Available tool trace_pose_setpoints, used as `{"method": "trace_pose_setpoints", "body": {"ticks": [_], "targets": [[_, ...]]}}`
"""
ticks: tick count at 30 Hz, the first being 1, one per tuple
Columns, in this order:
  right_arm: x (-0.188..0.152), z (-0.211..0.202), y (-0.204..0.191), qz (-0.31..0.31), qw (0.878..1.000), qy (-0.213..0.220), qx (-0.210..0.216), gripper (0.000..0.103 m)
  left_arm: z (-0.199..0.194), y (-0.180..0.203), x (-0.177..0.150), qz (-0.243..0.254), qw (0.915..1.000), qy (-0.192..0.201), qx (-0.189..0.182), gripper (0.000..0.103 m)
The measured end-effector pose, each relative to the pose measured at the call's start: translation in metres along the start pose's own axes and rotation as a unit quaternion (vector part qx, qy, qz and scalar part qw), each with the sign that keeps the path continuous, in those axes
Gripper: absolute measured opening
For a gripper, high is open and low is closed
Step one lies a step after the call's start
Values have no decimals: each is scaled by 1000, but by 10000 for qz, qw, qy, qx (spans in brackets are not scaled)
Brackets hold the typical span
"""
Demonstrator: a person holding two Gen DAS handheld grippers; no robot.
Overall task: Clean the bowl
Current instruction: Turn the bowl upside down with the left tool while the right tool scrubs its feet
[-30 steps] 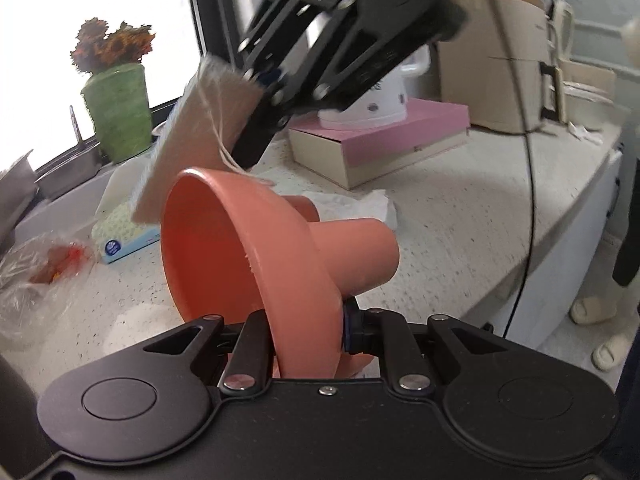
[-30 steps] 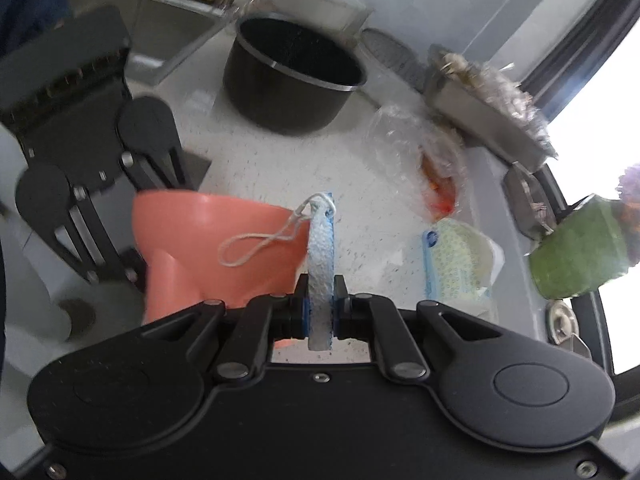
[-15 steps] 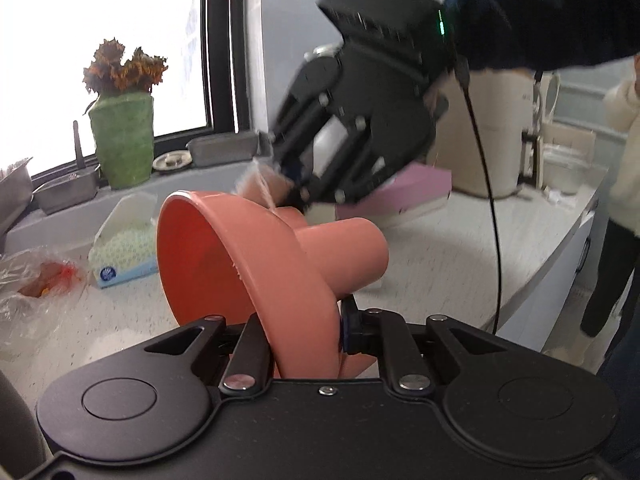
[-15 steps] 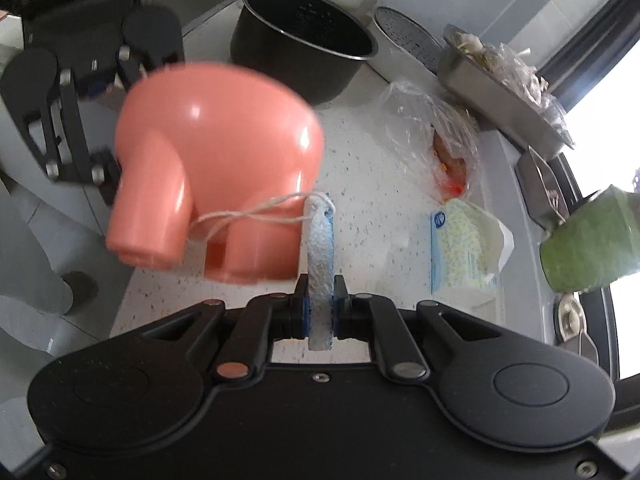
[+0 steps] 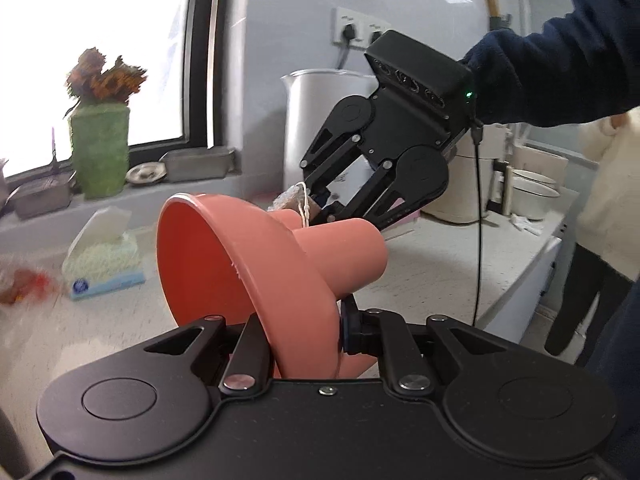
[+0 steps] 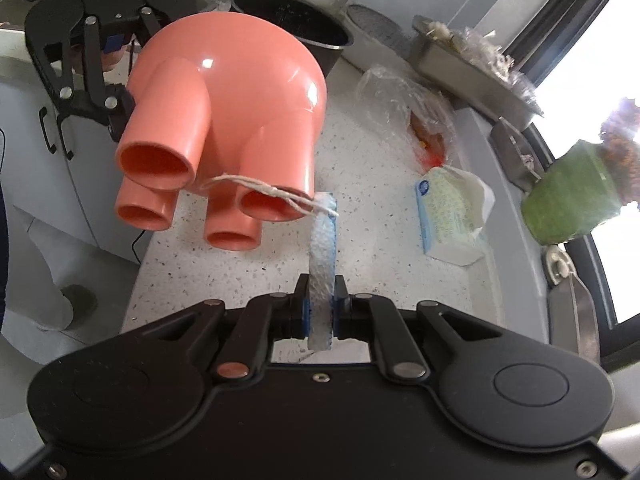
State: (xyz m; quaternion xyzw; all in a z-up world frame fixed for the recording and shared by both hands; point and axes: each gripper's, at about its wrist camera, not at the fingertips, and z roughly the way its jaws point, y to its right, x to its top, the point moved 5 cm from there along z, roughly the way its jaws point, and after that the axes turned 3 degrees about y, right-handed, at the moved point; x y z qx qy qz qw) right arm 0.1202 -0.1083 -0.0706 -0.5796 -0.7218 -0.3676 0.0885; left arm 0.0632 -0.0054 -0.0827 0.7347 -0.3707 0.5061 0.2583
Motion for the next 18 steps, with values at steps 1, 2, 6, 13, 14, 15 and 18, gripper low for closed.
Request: {"method": "trace_pose_setpoints", "body": {"ticks": [1,2,6,13,14,15,18], "targets": [[0,-5,0,4,10000,41,-25,11,-2,1,4,13,10000,18,-55,14],[1,-10,-1,11,9999,88,-49,11,-4,3,9,24,9999,42,-129,14],[1,-36,-3,12,9993,287,-225,11,-10,8,28,71,9990,105,-419,14],[-7,-54,3,164,9978,400,-506,11,-7,9,57,-56,9970,423,-645,14],[-8,-55,2,182,9975,425,-527,11,-7,7,61,-146,9969,474,-617,14],[-6,-58,0,200,9972,491,-525,11,-6,6,63,-216,9969,480,-585,14],[0,-64,-5,163,9962,618,-598,11,-5,-2,74,-534,9957,464,-598,15]]}}
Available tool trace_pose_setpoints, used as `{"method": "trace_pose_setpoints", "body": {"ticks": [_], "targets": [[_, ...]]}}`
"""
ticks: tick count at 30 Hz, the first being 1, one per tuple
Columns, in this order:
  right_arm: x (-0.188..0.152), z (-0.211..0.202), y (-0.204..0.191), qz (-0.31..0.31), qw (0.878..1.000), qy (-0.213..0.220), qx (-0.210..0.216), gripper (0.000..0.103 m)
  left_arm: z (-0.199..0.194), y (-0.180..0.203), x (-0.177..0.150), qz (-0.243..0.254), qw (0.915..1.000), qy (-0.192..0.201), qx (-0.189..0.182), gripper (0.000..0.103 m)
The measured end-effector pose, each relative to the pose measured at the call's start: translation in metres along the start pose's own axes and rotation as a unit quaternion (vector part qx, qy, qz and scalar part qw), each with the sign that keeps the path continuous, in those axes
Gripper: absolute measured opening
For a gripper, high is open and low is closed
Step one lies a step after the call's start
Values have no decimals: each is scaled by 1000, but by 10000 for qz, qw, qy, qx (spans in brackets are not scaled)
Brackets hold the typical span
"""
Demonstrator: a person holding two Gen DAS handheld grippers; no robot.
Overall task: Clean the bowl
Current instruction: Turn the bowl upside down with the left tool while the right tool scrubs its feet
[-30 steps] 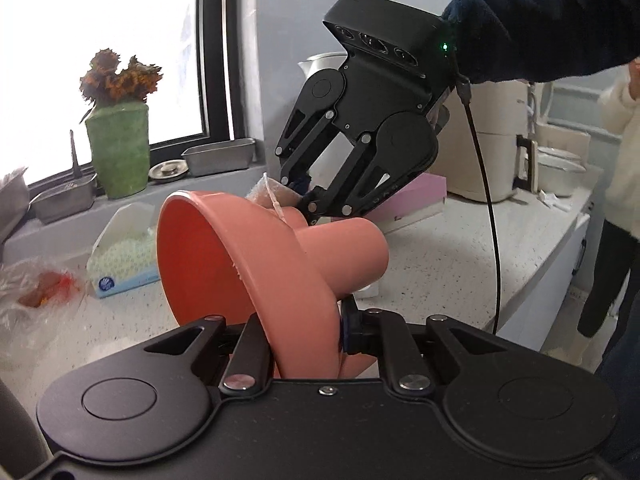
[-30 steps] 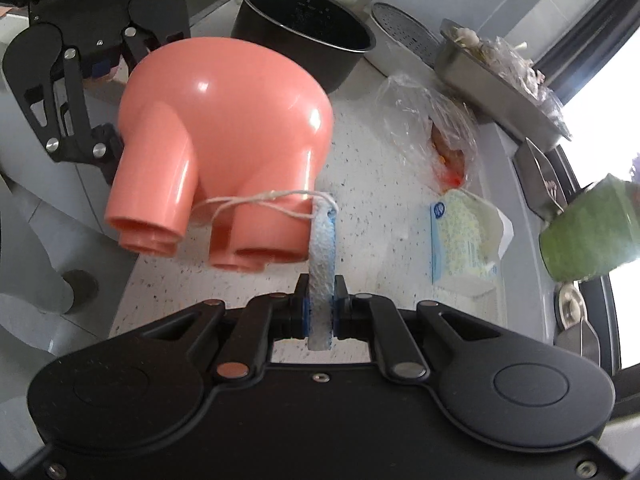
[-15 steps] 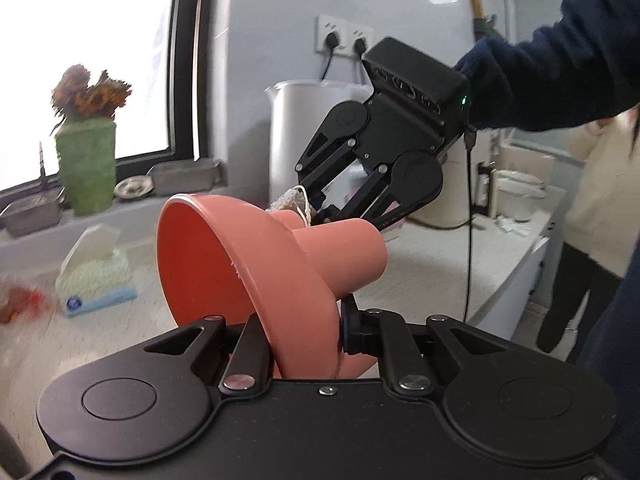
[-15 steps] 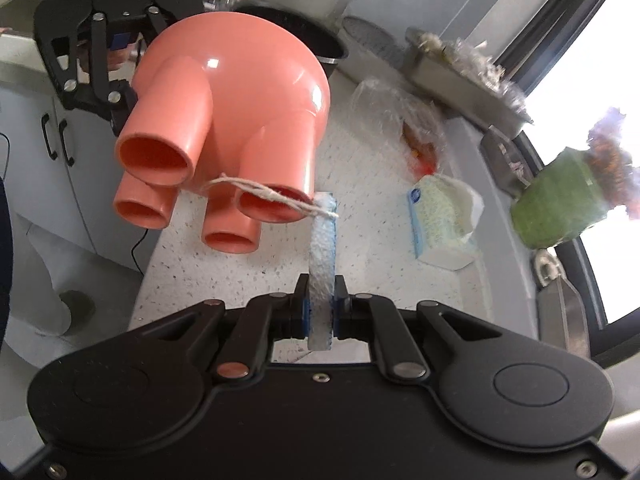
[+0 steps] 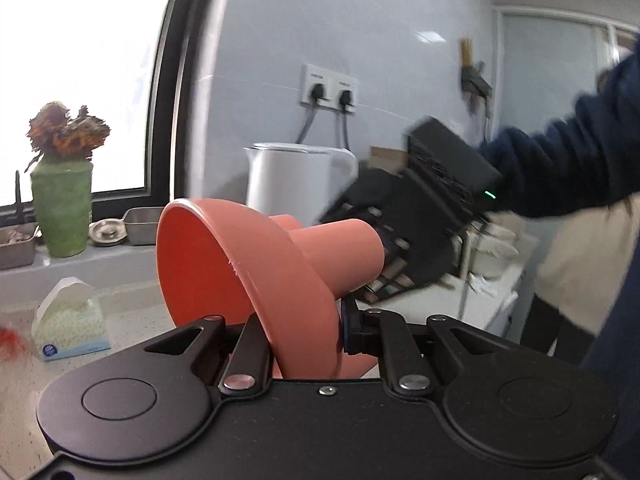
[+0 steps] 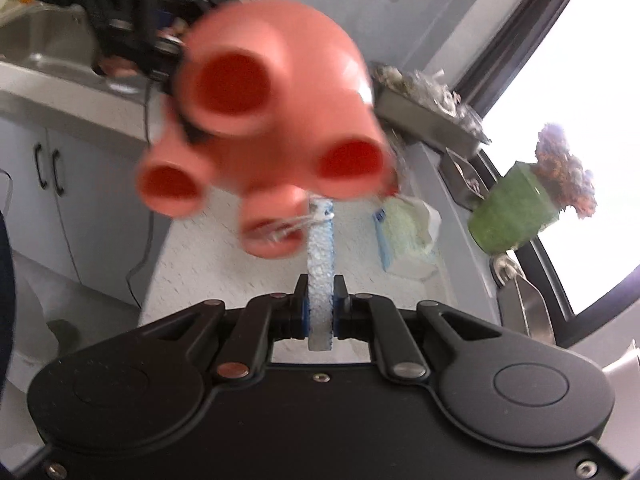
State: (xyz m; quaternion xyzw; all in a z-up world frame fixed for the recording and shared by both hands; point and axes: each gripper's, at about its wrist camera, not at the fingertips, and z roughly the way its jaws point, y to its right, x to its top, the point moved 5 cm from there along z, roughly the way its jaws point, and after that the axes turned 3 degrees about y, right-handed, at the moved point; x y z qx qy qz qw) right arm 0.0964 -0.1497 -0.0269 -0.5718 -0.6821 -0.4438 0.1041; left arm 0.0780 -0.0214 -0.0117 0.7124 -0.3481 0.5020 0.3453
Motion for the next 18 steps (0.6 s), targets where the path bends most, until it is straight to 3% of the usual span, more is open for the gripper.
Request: {"method": "trace_pose_setpoints", "body": {"ticks": [6,10,18], "targets": [[0,-14,-2,-56,9999,117,-66,11,0,1,9,134,9996,-200,-148,15],[2,-26,-10,-245,9996,144,-74,11,-3,-4,12,-53,9992,-268,-284,15],[1,-31,-24,-350,9992,172,-24,11,-12,-15,11,-256,9993,-249,76,15]]}}
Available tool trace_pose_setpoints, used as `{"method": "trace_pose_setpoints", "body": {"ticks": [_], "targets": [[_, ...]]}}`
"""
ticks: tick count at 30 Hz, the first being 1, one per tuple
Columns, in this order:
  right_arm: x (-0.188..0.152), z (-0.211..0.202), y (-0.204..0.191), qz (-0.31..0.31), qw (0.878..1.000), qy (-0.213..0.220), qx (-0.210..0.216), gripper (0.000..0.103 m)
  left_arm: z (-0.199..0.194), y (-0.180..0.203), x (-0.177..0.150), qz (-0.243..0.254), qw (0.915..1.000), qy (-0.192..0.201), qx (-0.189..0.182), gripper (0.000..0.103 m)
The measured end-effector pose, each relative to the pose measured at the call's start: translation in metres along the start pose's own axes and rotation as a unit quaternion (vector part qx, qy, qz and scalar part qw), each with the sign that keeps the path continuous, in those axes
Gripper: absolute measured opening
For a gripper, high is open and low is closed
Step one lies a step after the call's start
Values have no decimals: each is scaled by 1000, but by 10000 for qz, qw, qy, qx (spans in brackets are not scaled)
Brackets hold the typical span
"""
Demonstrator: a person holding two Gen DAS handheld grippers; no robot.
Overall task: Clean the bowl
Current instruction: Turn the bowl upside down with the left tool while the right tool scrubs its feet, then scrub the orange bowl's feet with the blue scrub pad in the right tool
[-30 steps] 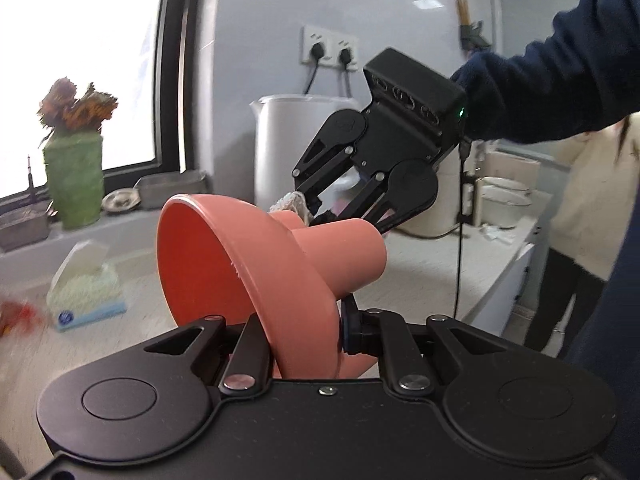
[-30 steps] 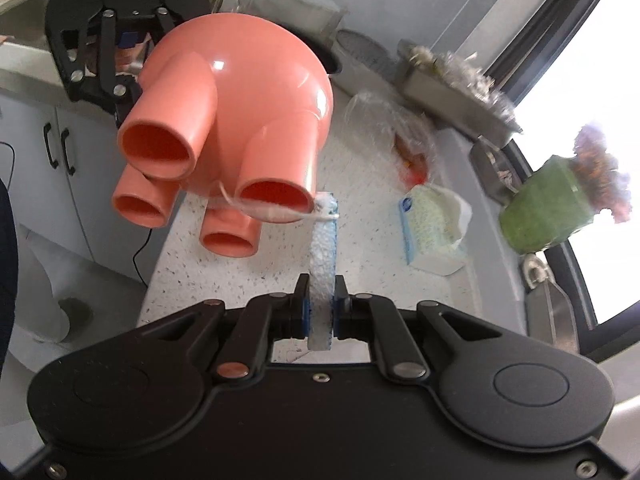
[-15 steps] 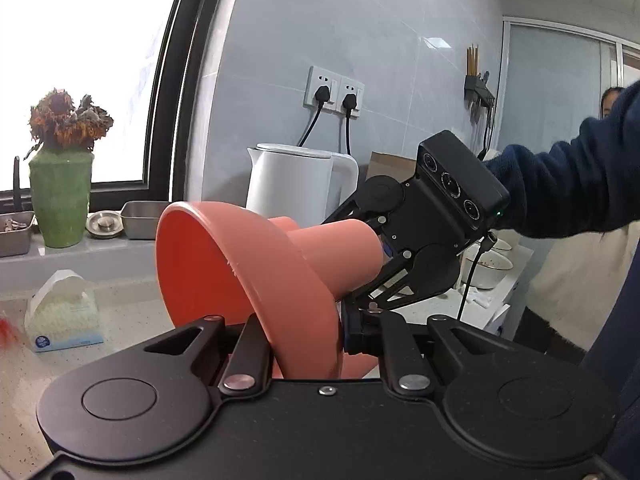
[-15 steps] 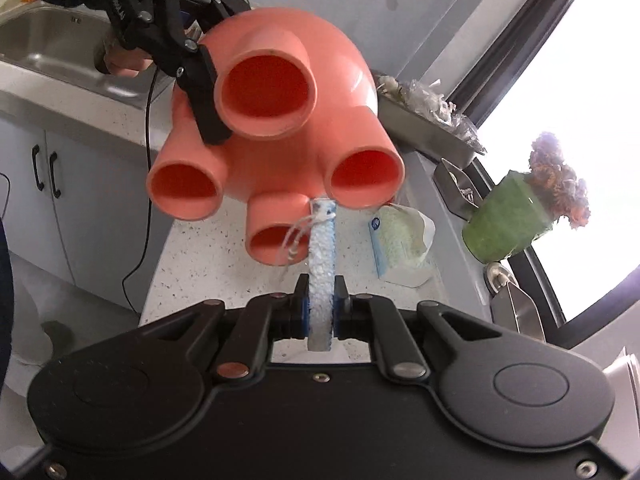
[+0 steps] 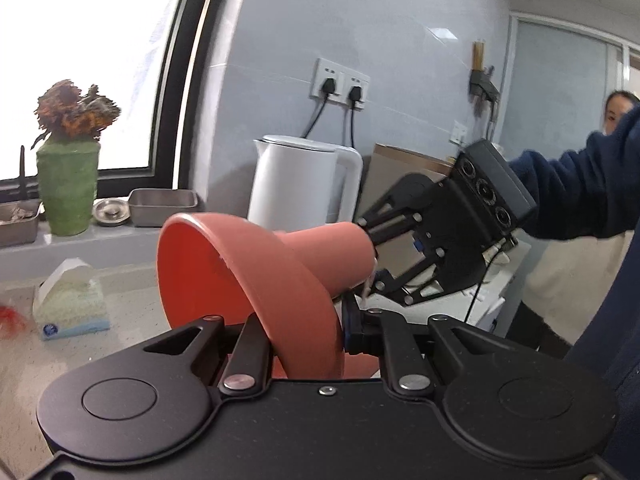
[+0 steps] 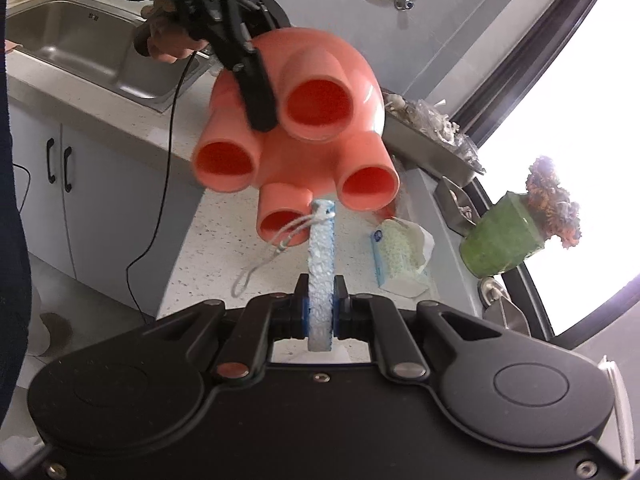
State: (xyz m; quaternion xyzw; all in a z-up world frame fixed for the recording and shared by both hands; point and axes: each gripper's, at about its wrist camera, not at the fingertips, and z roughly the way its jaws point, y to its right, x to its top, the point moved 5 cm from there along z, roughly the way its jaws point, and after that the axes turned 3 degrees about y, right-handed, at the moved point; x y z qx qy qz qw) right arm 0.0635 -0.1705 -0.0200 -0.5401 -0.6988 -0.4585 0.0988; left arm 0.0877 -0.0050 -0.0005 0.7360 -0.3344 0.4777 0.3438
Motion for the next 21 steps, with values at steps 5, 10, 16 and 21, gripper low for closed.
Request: {"method": "trace_pose_setpoints", "body": {"ticks": [5,10,16,21], "targets": [[-2,9,-14,41,9998,57,174,11,2,-9,-5,-18,9993,4,375,15],[-11,40,-21,407,9991,-32,96,11,38,-31,-35,-159,9956,-231,893,14],[-21,41,-34,478,9986,-105,207,11,45,-40,-47,-336,9945,-330,932,14],[-20,34,-36,484,9987,-54,142,11,50,-44,-53,-317,9940,-400,972,14]]}}
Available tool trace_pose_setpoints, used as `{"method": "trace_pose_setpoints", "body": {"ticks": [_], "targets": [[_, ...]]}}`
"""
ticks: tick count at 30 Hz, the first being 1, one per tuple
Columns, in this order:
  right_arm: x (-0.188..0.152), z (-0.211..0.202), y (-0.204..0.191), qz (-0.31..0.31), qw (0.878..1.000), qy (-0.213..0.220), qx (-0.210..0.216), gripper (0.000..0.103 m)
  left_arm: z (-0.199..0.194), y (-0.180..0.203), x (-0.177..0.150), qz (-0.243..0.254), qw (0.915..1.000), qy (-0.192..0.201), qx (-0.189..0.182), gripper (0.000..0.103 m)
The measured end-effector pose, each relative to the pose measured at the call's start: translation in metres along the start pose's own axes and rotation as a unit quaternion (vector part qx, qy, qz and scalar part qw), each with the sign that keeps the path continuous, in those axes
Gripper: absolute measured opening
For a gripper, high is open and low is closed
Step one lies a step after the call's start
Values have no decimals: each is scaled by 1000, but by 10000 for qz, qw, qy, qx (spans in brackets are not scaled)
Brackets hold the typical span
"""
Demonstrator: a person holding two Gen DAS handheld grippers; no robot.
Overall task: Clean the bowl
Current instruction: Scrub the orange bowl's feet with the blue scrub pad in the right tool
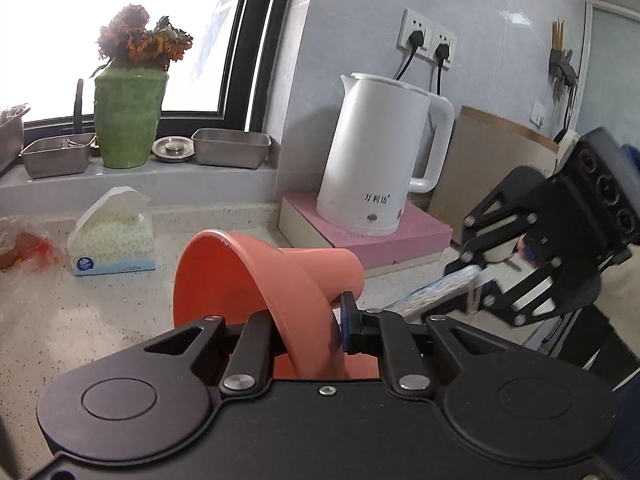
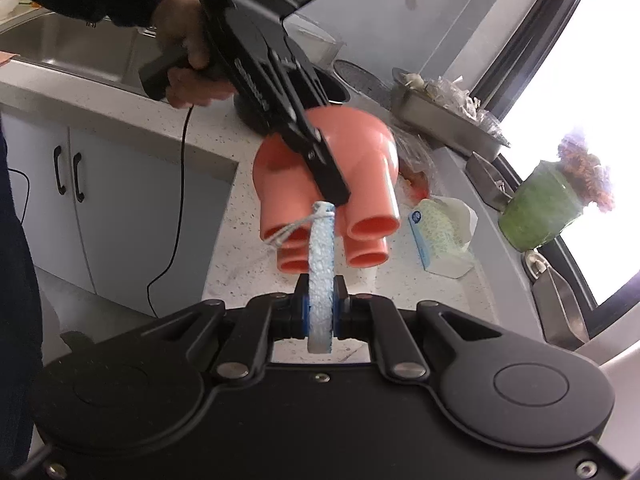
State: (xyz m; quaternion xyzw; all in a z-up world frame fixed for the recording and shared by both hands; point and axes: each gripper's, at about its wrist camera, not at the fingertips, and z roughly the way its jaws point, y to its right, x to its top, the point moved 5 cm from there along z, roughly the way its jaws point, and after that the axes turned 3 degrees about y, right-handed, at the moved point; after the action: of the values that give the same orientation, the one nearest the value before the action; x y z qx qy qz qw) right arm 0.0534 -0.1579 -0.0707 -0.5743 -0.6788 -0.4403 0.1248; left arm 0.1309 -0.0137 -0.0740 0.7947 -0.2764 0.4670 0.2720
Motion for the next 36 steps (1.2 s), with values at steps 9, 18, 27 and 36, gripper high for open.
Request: {"method": "trace_pose_setpoints", "body": {"ticks": [9,18,27,36], "targets": [[5,-12,1,53,10000,29,-18,11,4,-3,-12,35,9999,-25,118,14],[39,-35,8,-60,9991,404,88,11,3,-3,-19,65,9999,13,80,14],[63,-22,42,123,9982,577,-60,11,6,9,-30,190,9998,-27,-38,14],[46,23,63,153,9996,219,-82,11,-9,21,-15,268,9990,203,-285,14]]}}
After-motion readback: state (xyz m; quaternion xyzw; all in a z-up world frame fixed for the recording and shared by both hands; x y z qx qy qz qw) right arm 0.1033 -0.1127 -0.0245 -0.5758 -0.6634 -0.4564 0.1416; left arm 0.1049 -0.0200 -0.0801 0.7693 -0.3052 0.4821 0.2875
